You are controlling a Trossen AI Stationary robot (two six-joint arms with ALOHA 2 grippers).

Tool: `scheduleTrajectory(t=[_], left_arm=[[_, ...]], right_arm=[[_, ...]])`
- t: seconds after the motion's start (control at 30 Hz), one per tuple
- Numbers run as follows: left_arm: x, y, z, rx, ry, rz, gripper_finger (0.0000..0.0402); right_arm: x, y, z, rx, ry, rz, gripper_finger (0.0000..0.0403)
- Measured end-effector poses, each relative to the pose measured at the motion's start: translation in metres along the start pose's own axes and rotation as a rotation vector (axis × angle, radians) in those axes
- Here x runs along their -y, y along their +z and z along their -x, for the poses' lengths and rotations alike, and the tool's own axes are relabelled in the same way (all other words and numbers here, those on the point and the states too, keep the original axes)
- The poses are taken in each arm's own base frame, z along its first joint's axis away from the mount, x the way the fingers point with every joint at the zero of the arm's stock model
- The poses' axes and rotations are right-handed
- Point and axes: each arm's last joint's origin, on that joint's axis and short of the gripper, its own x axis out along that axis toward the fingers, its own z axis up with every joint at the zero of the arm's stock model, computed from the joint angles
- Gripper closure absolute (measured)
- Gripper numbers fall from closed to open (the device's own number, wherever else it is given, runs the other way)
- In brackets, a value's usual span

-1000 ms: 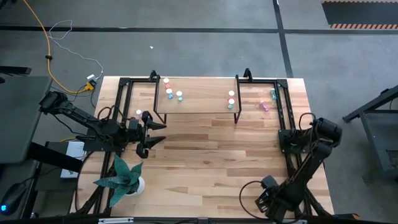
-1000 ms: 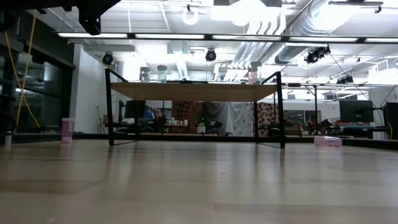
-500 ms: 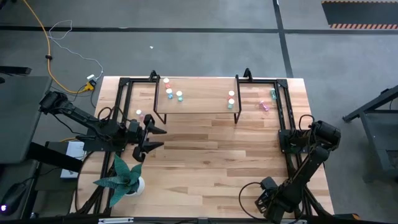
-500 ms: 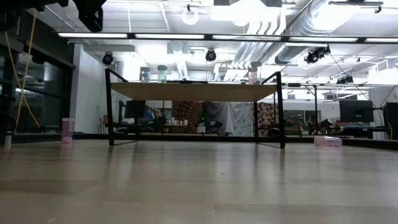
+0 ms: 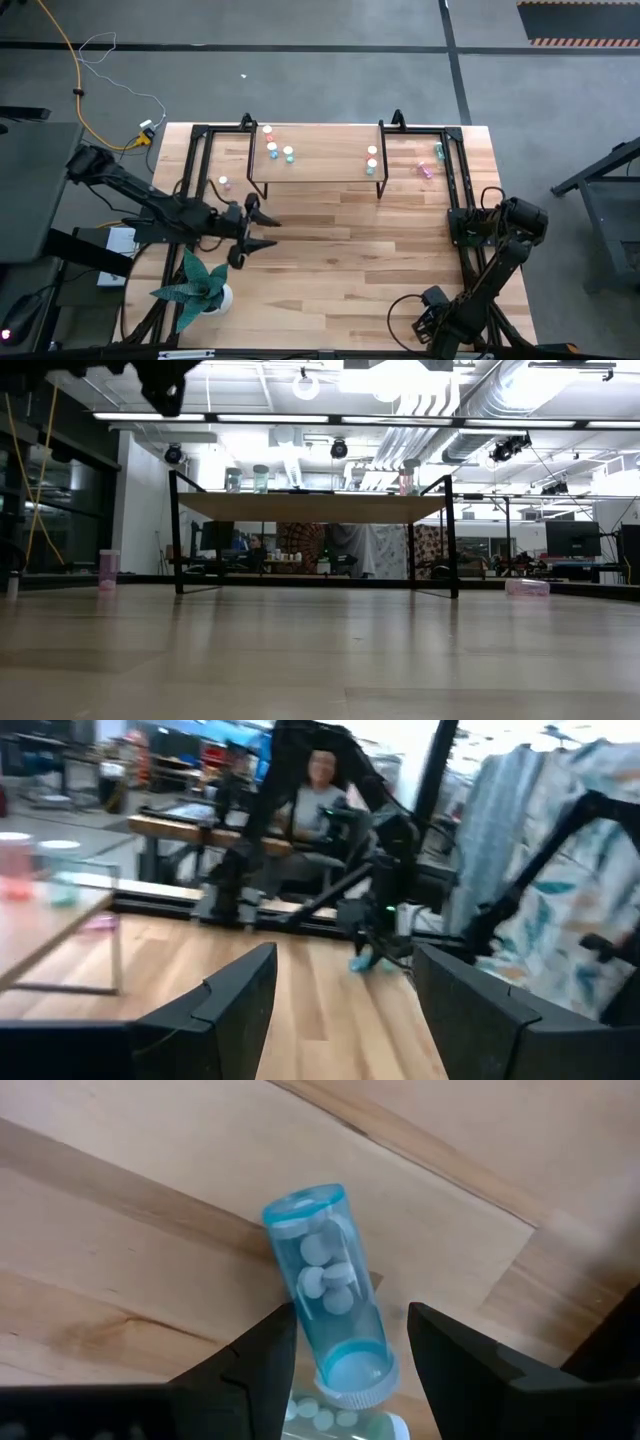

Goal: Pick and place medicine bottles onto shelf by color
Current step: Put the blue pill bottle on the shelf

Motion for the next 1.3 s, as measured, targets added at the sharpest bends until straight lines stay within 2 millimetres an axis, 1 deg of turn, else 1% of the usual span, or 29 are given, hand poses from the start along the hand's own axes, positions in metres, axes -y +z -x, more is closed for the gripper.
scheduleTrajectory(t=[0.17,0.3,0.57,0.97,1.2,1.3], left_arm=[[0.006,0.009,-0.015,-0.006,-0.009,-0.032,0.0177],[0.007,0.007,-0.020,-0.022,-0.014,-0.038,0.0177],[0.008,0.008,-0.020,-0.011,-0.019,-0.035,0.0177],[0.007,0.008,-0.020,-0.017,-0.018,-0.028,0.0177],[0.008,0.007,-0.020,-0.032,-0.046,-0.029,0.0177],[0.009,0.007,-0.020,-0.037,-0.074,-0.029,0.0177]], right_arm=[[-0.001,0.000,-0.001,-0.003,0.002,-0.001,0.0217],[-0.001,0.000,-0.001,0.002,0.006,0.003,0.0218],[-0.001,0.000,-0.001,0.010,0.018,-0.003,0.0218],[-0.002,-0.001,-0.001,0.006,0.026,-0.078,0.0218],[-0.003,-0.001,-0.001,0.006,0.032,-0.055,0.0218],[-0.003,-0.001,-0.001,0.001,0.030,-0.047,0.0228]])
